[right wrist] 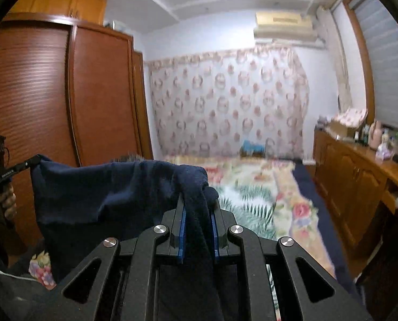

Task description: Fold small clothes

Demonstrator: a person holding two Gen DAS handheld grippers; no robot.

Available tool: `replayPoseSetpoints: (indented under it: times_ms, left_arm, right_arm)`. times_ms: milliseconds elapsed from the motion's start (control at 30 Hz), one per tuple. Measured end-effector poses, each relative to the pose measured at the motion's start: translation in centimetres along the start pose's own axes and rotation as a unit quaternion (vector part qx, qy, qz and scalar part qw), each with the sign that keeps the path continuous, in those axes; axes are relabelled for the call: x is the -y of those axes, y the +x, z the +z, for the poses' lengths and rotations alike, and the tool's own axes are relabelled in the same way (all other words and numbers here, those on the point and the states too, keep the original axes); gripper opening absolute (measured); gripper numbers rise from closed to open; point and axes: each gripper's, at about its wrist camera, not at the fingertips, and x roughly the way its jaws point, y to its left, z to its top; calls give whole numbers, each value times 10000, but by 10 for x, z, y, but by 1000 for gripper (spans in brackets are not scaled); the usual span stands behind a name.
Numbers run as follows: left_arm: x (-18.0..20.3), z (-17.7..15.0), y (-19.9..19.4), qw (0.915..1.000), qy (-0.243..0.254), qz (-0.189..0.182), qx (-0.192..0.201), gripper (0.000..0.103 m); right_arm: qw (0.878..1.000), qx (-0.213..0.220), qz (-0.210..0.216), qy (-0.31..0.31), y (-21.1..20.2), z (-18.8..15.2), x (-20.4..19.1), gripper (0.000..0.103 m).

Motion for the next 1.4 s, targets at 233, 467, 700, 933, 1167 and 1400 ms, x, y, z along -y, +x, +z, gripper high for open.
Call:
replayPoseSetpoints:
  times_ms: [233,467,700,933,1167,1400]
  left_arm:
    - [-3,33,-11,9986,116,134,494,5]
    - [-16,78,20,9974,255,272,615,5]
    - [-42,94,120,9951,488,861,-27,5]
    - [-120,13,275,9754,307,1235,-1802,40]
    - [-123,-64,250,9693,244,1044,-2212,66]
    - [-98,-94,199,9774,-57,785,-1963,67]
  right_arm:
    - [9981,501,-27,-356,-45,32,-11,14]
    - [9950,701,-65,-706,-21,67,-15,14]
    - [9946,216,-329,-962,99,91,-14,15]
    - [9737,-1604,-1368,-859,304,35,14,43]
    - [9716,-2039,-1131,-403,323,-43,19,58]
    - [9804,-1908,-484,-14,273,-82,23,58]
